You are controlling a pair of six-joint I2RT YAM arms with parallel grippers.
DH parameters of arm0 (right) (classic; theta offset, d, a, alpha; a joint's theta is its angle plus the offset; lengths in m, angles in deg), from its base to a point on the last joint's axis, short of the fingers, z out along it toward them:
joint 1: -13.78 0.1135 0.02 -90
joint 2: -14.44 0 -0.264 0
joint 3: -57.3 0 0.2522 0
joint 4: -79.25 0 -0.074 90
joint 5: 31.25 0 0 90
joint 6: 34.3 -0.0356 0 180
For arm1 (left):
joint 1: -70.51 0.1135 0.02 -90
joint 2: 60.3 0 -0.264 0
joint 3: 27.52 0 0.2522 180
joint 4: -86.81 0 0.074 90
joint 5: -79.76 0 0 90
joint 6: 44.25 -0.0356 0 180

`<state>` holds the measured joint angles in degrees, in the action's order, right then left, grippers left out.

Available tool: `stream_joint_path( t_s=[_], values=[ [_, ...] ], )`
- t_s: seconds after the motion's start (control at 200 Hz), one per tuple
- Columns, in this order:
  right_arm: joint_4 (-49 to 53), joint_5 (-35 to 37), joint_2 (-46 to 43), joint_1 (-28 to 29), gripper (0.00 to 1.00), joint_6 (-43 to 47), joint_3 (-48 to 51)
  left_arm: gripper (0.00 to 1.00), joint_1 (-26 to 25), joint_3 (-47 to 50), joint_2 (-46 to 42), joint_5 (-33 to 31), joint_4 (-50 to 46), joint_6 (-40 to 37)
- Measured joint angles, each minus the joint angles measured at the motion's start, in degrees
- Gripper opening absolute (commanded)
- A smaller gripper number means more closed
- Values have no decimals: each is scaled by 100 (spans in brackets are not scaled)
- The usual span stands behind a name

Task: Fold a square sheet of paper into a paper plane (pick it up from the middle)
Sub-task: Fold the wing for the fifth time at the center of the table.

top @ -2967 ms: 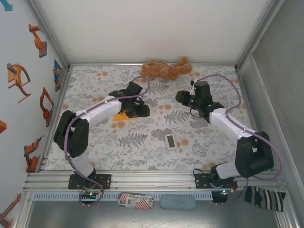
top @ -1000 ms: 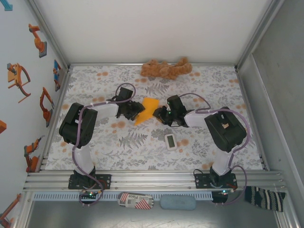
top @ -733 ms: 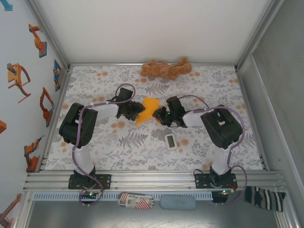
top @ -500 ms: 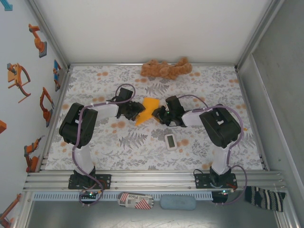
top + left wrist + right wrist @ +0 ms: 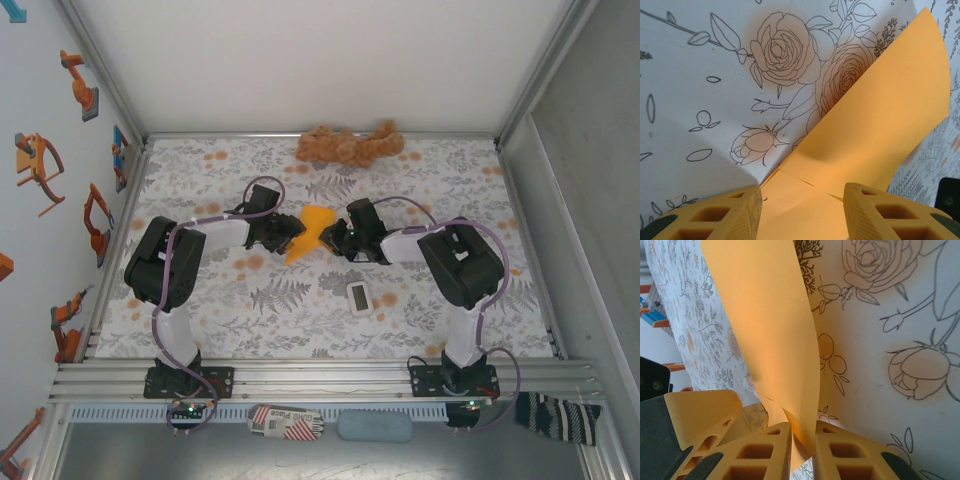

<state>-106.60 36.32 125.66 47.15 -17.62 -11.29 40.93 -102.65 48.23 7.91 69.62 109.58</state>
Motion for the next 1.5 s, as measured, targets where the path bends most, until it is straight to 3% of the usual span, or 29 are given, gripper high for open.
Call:
stream_joint_path(
  t_s=[0.255,0.431,0.701,0.906,1.082,1.257,1.497],
  values=[
    [4,70,0,-7,15,-31,-9,48,28,0,0,61,-2,-4],
    [-74,96,0,-22,7,-107,-9,49,42,0,0,111,-7,-9],
    [-232,234,-131,-28,0,-146,94,58,90,0,-144,184,-149,-424],
    [-221,439,-531,-105,0,-125,289,62,-31,94,-988,-109,-269,-1458],
    [-186,505,-802,-208,0,-155,404,63,-518,326,-1550,-658,-278,-2597],
    [-164,446,-885,-306,0,-328,426,69,-927,577,-1598,-1080,-170,-3650],
    [-13,232,-1034,-393,0,-579,538,69,-1338,643,-1403,-1683,243,-4826]
  ],
)
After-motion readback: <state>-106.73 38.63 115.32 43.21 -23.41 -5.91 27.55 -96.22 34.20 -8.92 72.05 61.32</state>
